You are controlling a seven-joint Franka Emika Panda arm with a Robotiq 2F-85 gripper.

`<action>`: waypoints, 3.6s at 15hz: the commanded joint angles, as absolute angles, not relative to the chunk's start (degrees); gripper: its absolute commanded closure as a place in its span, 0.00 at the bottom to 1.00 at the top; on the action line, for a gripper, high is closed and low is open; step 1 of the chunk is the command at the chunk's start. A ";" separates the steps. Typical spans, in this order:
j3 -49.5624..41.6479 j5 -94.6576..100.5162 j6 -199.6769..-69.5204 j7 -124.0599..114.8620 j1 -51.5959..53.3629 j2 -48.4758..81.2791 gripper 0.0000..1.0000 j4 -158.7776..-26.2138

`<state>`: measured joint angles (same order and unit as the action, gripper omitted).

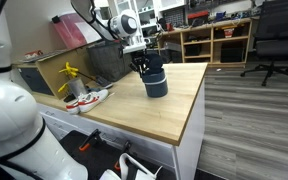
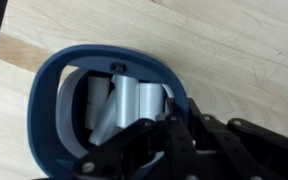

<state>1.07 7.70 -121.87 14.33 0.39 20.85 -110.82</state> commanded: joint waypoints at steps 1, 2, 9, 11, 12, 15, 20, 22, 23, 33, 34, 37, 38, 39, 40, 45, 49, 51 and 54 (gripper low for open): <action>1.26 8.18 -121.80 14.59 0.14 20.42 0.97 -110.24; 1.26 8.12 -121.89 14.74 0.06 20.38 0.97 -110.22; 0.89 7.77 -122.13 14.85 -0.84 22.25 0.97 -108.39; 0.95 7.46 -122.23 14.80 -1.07 22.98 0.97 -107.85; 1.04 7.33 -122.26 14.77 -1.14 23.30 0.97 -107.60; 1.42 7.04 -122.29 14.69 -0.94 23.16 0.97 -107.20; 2.27 6.96 -122.25 14.56 -0.45 22.72 0.97 -106.59; 2.52 7.12 -122.08 14.47 -0.33 22.75 0.97 -106.56; 2.49 7.38 -122.03 14.37 -0.23 22.76 0.97 -106.71; 1.66 7.93 -122.07 14.01 -0.38 24.07 0.97 -106.95; 1.68 7.97 -122.07 13.97 -0.32 24.10 0.97 -107.00; 1.75 7.94 -121.93 13.84 -0.21 23.73 0.97 -107.26; 1.87 7.74 -121.81 14.08 -0.26 23.34 0.97 -107.53; 1.93 7.66 -121.78 14.27 -0.30 23.07 0.97 -107.76; 2.00 7.56 -121.74 14.48 -0.37 22.63 0.97 -108.18; 2.08 7.33 -121.90 15.03 -0.62 21.67 0.97 -109.32; 2.23 7.36 -122.29 15.71 -0.69 20.83 0.97 -110.25; 2.27 7.39 -122.50 16.18 -0.77 20.42 0.97 -110.62; 2.25 7.68 -123.01 16.87 -0.84 20.05 0.97 -111.35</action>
